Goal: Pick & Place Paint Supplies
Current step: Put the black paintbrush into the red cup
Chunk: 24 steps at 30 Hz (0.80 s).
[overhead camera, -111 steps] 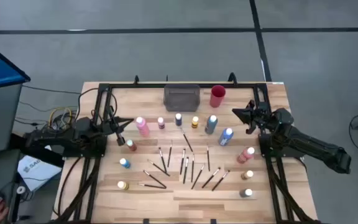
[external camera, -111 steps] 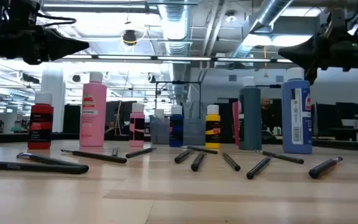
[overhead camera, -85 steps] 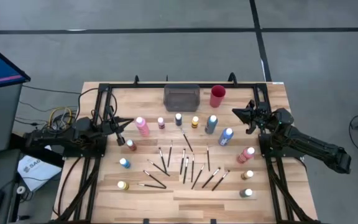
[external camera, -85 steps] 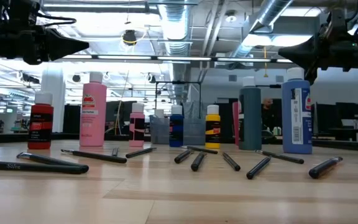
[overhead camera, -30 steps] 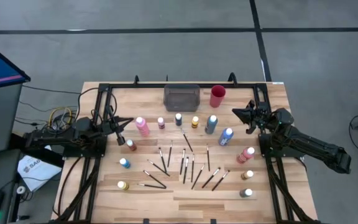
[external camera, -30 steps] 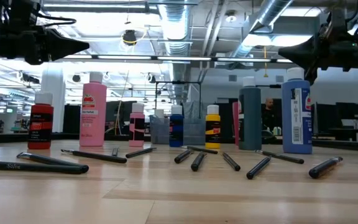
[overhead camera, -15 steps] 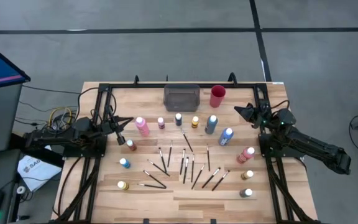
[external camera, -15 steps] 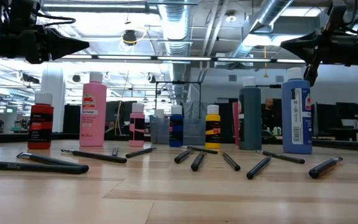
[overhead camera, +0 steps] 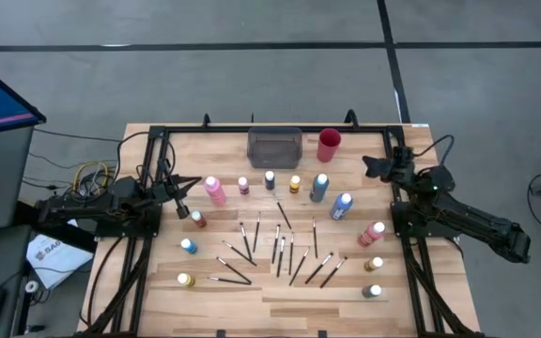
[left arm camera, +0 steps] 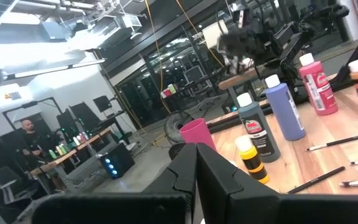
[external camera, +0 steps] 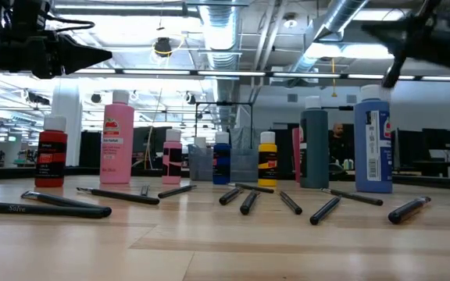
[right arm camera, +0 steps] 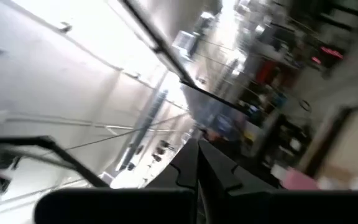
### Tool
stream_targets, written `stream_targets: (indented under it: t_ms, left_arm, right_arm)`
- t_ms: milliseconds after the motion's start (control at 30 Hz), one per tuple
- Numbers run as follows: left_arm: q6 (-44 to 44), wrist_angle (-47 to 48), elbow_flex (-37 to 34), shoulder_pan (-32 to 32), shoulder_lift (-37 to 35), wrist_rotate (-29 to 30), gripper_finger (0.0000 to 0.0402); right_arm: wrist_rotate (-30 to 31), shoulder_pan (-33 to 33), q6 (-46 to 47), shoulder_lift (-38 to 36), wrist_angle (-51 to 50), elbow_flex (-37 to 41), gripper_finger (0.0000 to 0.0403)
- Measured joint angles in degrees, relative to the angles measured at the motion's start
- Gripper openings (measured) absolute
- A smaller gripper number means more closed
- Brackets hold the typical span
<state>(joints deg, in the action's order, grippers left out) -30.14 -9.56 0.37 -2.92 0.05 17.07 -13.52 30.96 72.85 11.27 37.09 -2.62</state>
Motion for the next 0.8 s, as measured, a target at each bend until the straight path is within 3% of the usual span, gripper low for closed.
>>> stream_targets:
  t_ms: [167, 333, 600, 800]
  left_arm:
    - [9.65, -0.11, -0.01, 0.0, 0.04, -1.44, 0.0003]
    - [12.96, -0.42, 0.0, 0.0, 0.04, -1.08, 0.0003]
    - [13.06, -0.52, 0.01, 0.0, 0.04, -1.06, 0.0003]
    - [13.06, -0.92, 0.0, 0.0, 0.05, -1.06, 0.0003]
  right_arm:
    - [0.04, -2.32, -11.46, 0.06, -4.05, -10.54, 0.0]
    - [-0.35, -6.23, -21.83, 6.02, -26.9, -26.82, 0.0]
    - [-0.5, -17.16, -13.95, 21.74, -69.18, -49.24, 0.0]
    - [0.12, -29.52, -5.38, 34.02, -79.48, -58.04, 0.0]
